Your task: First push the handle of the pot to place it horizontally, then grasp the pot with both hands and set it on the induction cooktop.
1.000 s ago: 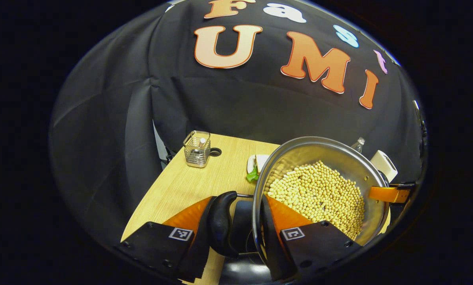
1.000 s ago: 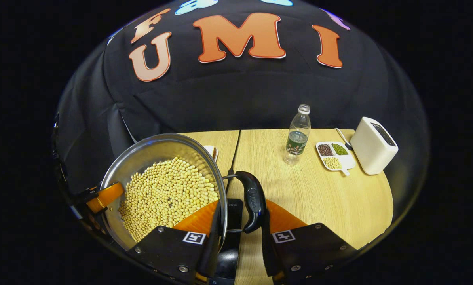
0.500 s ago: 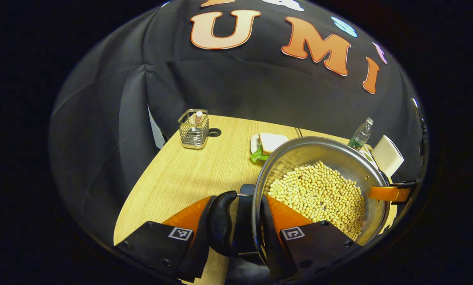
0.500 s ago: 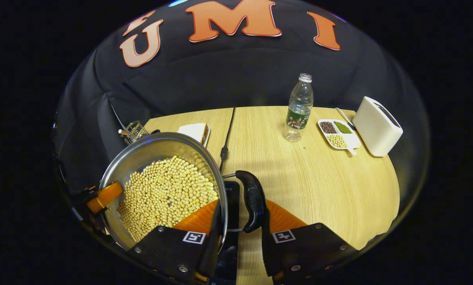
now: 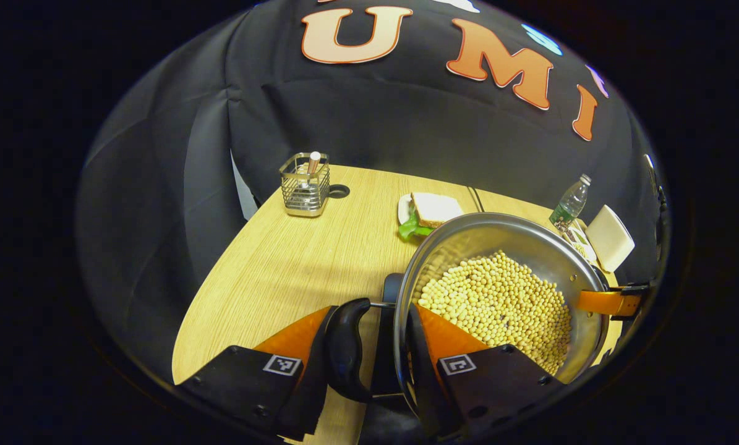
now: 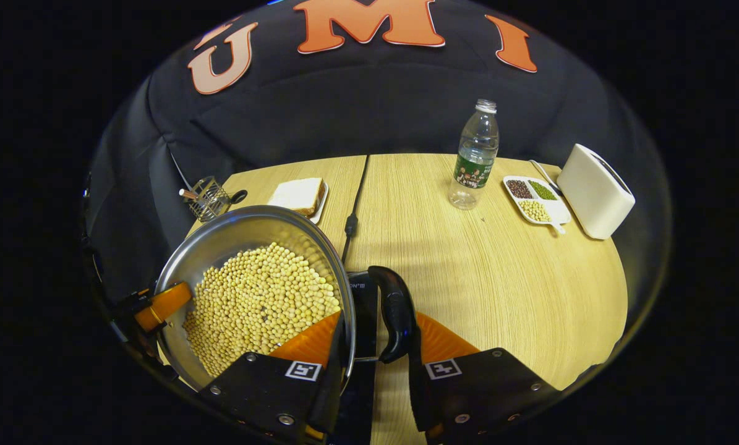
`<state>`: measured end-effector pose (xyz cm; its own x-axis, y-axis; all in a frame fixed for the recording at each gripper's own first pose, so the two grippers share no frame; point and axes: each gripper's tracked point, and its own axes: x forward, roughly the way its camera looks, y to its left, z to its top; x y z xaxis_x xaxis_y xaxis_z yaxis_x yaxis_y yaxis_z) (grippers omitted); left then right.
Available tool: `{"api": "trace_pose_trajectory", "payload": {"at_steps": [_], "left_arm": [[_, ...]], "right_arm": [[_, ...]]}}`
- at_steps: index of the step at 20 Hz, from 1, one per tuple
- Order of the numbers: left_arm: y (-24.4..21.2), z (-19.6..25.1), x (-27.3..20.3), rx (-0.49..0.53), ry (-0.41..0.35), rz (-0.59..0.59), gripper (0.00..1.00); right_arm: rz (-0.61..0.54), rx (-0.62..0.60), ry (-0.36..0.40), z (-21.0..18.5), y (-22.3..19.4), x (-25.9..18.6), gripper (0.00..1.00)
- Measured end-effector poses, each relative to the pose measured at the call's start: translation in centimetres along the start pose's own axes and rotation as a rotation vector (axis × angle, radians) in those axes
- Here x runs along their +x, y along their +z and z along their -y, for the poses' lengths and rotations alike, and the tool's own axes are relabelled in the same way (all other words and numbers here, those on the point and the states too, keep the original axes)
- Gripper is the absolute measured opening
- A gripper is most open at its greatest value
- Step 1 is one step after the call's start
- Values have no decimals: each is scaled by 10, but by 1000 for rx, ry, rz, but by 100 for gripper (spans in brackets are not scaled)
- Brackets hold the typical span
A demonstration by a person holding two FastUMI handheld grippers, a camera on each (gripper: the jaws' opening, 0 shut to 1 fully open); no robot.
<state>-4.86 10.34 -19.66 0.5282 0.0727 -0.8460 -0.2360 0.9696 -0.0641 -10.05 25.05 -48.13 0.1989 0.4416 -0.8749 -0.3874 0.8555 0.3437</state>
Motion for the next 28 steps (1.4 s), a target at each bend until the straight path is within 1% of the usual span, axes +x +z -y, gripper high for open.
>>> {"api": "trace_pose_trajectory", "payload": {"at_steps": [1, 2, 4, 5, 6, 7, 8, 9, 10, 11, 12, 13, 16, 17, 19, 21, 23, 24, 27, 28], "left_arm": [[7, -1, -2, -3, -2, 11, 66], [1, -1, -1, 1, -1, 10, 68], [2, 0, -3, 9, -6, 17, 66], [2, 1, -6, 22, -8, 22, 67], [0, 1, -4, 35, -2, 23, 69], [-2, 3, -5, 53, 10, 20, 71], [-9, 6, -4, 79, 22, -2, 72], [-13, 9, -7, 100, 33, -7, 76], [-14, 11, -9, 117, 46, -1, 82], [-13, 9, -14, 123, 57, 12, 84], [-6, 8, -24, 123, 66, 31, 82], [3, 5, -33, 133, 81, 58, 84], [32, 4, -57, 171, 119, 147, 88], [43, 4, -65, 178, 135, 174, 87], [71, 9, -85, 180, 162, 238, 92], [99, 20, -108, 155, 182, 297, 93], [137, 43, -131, 115, 163, 377, 93], [155, 56, -146, 96, 151, 425, 93], [211, 99, -192, 63, 113, 575, 92], [228, 114, -207, 47, 90, 628, 89]], "right_arm": [[11, 0, 4, 1, 6, 1, 47], [8, 1, 7, 1, 1, 1, 47], [5, 4, 19, 1, -4, 6, 47], [0, 8, 28, 1, -5, 7, 48], [9, 8, 37, 2, -3, 5, 47], [22, 10, 51, 0, 0, 3, 56], [56, 6, 67, 1, 8, 0, 59], [98, 2, 91, 1, 21, -8, 65], [131, -4, 109, 3, 27, -11, 68], [156, -11, 120, 10, 35, -20, 73], [190, -19, 128, 18, 41, -30, 75], [227, -28, 127, 31, 49, -40, 79], [331, -44, 96, 89, 76, -80, 82], [369, -39, 75, 112, 86, -95, 84], [461, -21, 26, 165, 110, -134, 85], [551, -21, -47, 222, 137, -183, 86], [640, -12, -119, 273, 154, -237, 85], [687, -9, -146, 292, 164, -262, 85], [802, -8, -192, 335, 180, -335, 86], [826, -11, -204, 344, 187, -356, 87]]}}
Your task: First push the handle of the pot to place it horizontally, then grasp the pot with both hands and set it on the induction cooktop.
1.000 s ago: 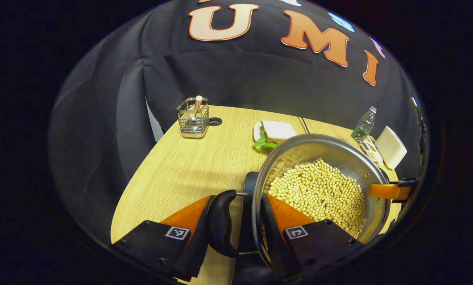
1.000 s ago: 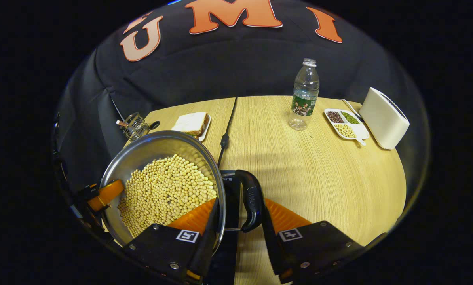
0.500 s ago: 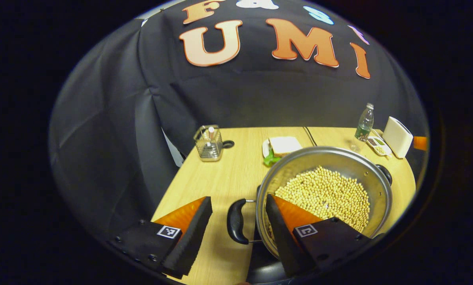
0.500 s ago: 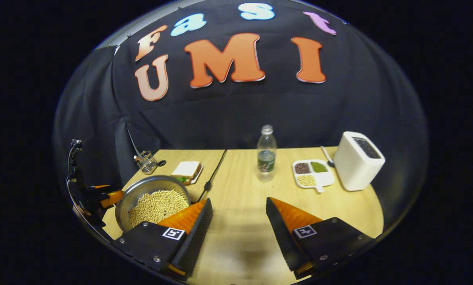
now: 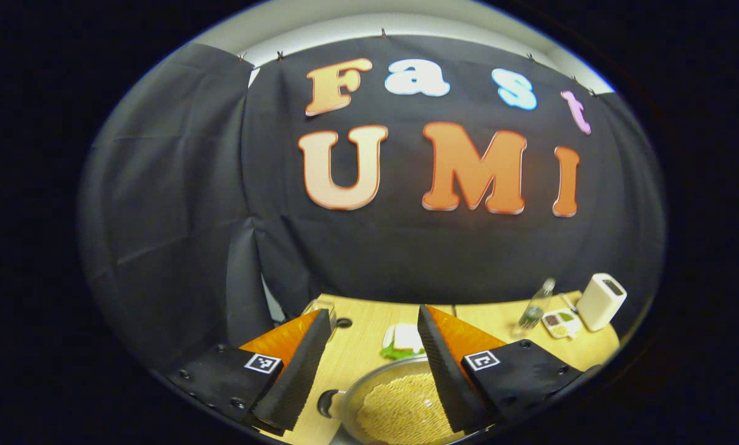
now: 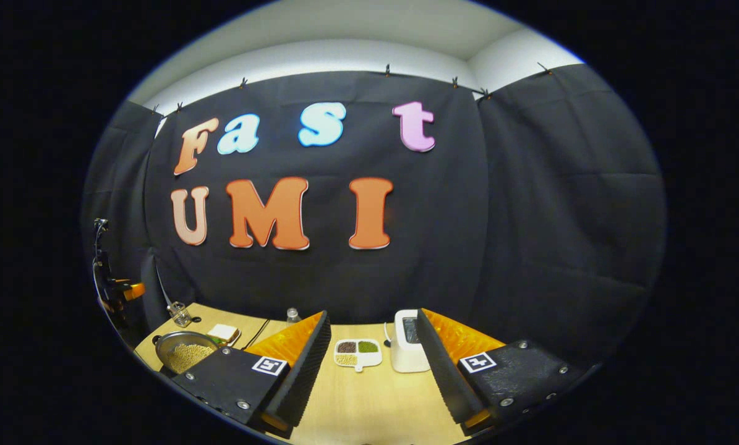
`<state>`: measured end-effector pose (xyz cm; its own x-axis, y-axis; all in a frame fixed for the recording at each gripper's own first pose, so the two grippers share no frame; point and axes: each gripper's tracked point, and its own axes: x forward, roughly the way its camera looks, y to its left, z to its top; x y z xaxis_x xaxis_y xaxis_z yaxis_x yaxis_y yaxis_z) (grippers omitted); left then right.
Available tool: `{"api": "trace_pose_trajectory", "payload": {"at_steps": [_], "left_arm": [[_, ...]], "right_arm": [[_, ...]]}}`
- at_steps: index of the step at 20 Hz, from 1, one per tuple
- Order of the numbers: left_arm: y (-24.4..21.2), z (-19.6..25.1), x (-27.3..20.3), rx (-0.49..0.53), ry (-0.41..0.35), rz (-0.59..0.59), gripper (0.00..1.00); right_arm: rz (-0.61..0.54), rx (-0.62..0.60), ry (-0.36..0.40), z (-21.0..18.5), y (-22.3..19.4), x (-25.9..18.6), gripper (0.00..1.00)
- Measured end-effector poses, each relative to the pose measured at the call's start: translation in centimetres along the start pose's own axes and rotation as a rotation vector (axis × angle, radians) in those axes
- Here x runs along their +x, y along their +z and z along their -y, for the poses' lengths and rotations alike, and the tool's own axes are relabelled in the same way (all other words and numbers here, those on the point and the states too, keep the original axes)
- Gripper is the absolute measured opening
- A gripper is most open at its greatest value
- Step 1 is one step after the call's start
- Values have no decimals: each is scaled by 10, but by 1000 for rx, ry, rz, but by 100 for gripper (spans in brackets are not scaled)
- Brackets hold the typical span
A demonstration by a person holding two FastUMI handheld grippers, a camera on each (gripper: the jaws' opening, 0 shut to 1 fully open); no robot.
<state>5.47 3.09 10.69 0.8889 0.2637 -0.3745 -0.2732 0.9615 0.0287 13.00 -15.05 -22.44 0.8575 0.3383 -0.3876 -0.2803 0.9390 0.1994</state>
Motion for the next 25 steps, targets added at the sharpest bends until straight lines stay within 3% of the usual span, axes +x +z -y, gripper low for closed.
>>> {"api": "trace_pose_trajectory", "payload": {"at_steps": [1, 2, 6, 7, 9, 13, 15, 17, 25], "left_arm": [[26, 15, -6, -23, -25, 50, 92], [53, 30, -9, -42, -48, 101, 92], [133, 59, -29, -60, -63, 233, 94], [148, 65, -33, -80, -75, 252, 95], [176, 81, -42, -117, -113, 297, 96], [232, 91, -73, -146, -159, 387, 97], [253, 95, -81, -157, -169, 421, 97], [268, 86, -88, -156, -129, 469, 96], [331, 105, -127, -179, -192, 607, 96]], "right_arm": [[22, -10, -6, 11, 17, -8, 93], [46, -23, -19, 24, 33, -15, 90], [176, -79, -34, 49, 105, -33, 93], [195, -84, -62, 56, 119, -32, 98], [223, -84, -96, 63, 141, -32, 97], [269, -74, -90, 63, 181, -50, 94], [300, -84, -89, 67, 201, -56, 94], [331, -89, -86, 63, 219, -61, 94], [374, -57, -24, 45, 255, -71, 95]]}}
